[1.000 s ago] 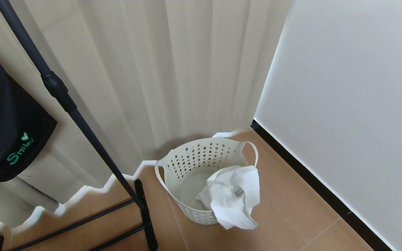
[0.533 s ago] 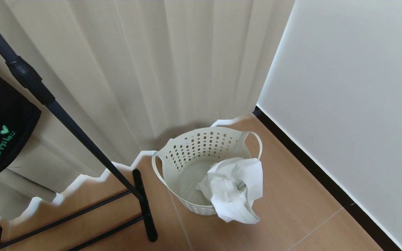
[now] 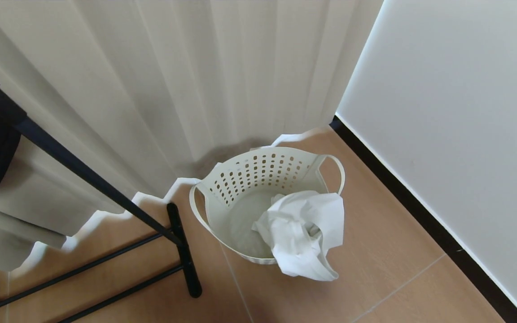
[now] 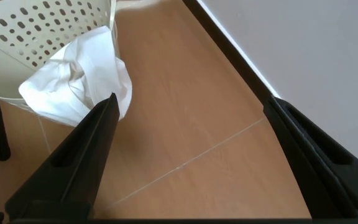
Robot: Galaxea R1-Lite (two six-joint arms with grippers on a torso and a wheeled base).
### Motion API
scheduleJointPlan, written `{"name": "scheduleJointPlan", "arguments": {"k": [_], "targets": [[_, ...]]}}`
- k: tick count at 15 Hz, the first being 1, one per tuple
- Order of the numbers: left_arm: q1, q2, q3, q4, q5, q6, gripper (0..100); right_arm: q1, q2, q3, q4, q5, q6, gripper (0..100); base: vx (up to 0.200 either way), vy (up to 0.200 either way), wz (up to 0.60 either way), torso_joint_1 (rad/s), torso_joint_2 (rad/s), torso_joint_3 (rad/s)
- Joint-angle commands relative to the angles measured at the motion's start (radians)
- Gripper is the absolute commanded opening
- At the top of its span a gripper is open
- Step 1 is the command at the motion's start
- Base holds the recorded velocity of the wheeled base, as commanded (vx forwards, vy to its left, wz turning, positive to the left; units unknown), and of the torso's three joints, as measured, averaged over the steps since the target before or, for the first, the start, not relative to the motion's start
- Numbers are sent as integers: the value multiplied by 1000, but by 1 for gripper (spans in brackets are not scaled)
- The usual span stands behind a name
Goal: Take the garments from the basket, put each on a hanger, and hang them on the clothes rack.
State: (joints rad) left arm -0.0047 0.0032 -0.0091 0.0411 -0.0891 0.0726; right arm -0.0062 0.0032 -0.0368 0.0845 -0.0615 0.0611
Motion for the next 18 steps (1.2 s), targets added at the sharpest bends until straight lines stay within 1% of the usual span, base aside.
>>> {"name": "scheduleJointPlan", "arguments": {"k": [1, 4, 6, 8, 9, 10, 11, 12, 13, 16, 18], "targets": [[0, 1, 0, 0, 0, 0, 100, 0, 0, 0, 0, 0, -1, 100, 0, 0, 0, 7, 7, -198], [0, 1, 0, -1, 2, 0, 100, 0, 0, 2, 0, -3, -9, 100, 0, 0, 0, 1, 1, -191], [0, 1, 0, -1, 2, 3, 100, 3, 21, -3, 12, 0, -52, 100, 0, 0, 0, 2, 5, -75], [0, 1, 0, -1, 2, 3, 100, 6, 149, -6, 15, 3, -83, 100, 0, 0, 0, 0, 0, 0], [0, 1, 0, -1, 2, 4, 100, 18, 213, -6, 15, 23, -87, 100, 0, 0, 0, 0, 0, 0], [0, 1, 0, -1, 2, 3, 100, 37, 288, -6, 12, 80, -92, 100, 0, 0, 0, 0, 0, 0], [0, 1, 0, -1, 2, 3, 100, 41, 342, -6, 12, 108, -132, 100, 0, 0, 0, 0, 0, 0], [0, 1, 0, -1, 2, 3, 100, 41, 396, -8, 12, 111, -214, 100, 0, 0, 0, 0, 0, 0], [0, 1, 0, -1, 2, 3, 100, 41, 425, -17, 12, 112, -245, 100, 0, 0, 0, 0, 0, 0], [0, 1, 0, -1, 2, 3, 100, 63, 595, -97, 11, 114, -425, 100, 0, 0, 0, 0, 0, 0], [0, 1, 0, -1, 2, 3, 100, 86, 716, -179, 1, 84, -656, 100, 0, 0, 0, 0, 0, 0]]}}
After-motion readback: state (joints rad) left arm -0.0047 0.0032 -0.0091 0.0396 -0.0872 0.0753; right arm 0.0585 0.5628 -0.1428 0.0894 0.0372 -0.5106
